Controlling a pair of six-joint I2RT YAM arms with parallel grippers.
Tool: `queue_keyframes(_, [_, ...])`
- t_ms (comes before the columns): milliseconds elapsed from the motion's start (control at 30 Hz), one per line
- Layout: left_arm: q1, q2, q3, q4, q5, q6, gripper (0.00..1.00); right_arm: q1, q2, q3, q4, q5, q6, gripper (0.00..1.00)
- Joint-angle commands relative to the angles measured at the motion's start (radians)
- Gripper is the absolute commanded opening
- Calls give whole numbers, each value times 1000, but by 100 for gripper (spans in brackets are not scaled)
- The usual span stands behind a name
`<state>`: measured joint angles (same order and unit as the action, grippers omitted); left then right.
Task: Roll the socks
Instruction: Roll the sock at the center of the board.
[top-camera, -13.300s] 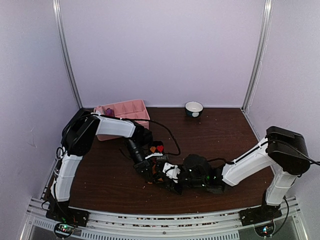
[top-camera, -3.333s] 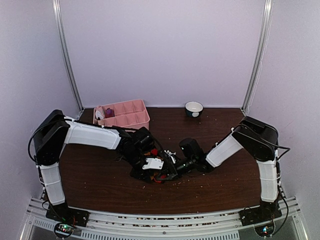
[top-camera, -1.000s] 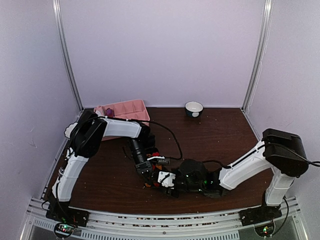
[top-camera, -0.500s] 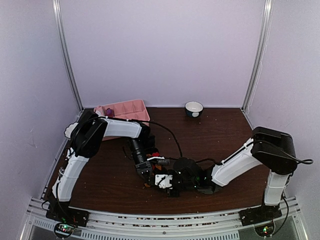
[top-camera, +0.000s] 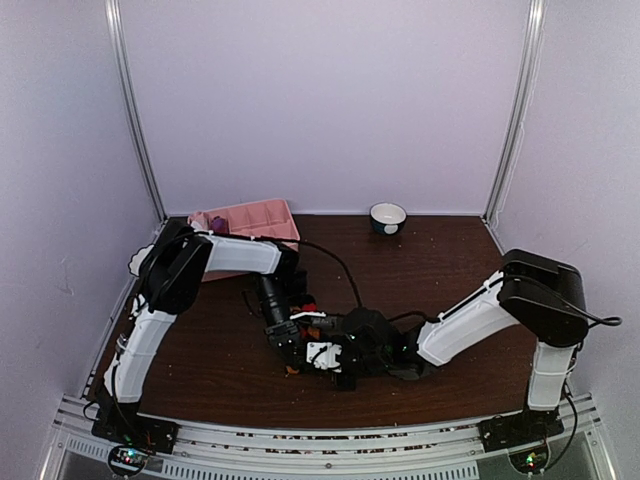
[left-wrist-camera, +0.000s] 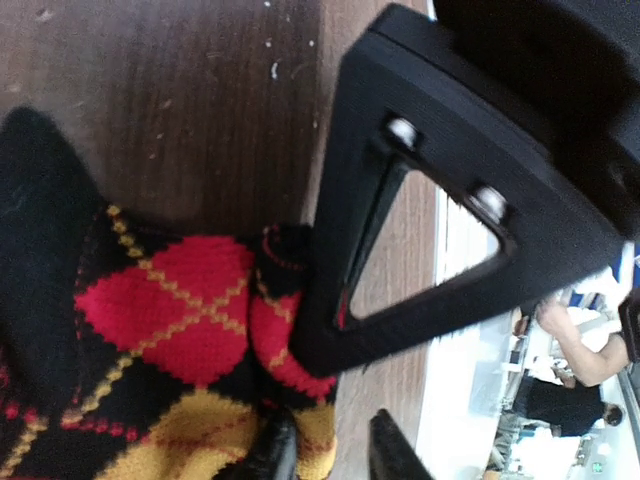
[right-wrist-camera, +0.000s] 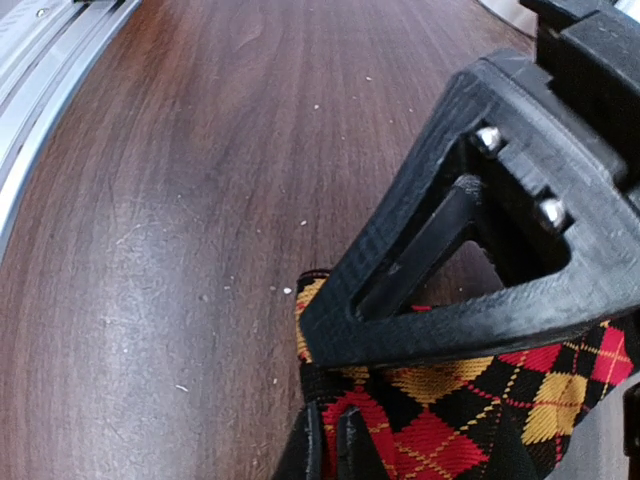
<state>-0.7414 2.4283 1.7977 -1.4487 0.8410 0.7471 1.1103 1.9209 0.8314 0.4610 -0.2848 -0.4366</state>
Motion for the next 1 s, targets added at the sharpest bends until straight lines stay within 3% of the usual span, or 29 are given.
queue_keyframes(0, [65, -104, -31, 58, -58, 24, 38, -29, 41, 12, -210, -93, 89, 0])
queue_keyframes(67, [103, -165, -48, 91, -63, 10, 46, -34, 37, 16, -241, -132, 108, 0])
queue_keyframes(333, [142, -358, -149, 252, -110, -36, 47, -56, 52, 24, -294, -214, 204, 0])
queue_keyframes(633, [142, -610, -331, 505, -239, -122, 47, -175, 126, 63, -267, -433, 503, 0])
queue_keyframes(667, [144, -650, -358, 546, -257, -141, 53, -186, 134, 63, -253, -461, 524, 0])
queue_keyframes(733, [159, -679, -423, 630, -285, -234, 95, -202, 143, 62, -231, -503, 549, 0])
queue_keyframes(833, [167, -569, -365, 517, -254, -174, 98, -212, 152, 77, -252, -519, 556, 0])
queue_keyframes(967, [112, -721, -533, 717, -332, -130, 98, -236, 169, 100, -292, -532, 600, 0])
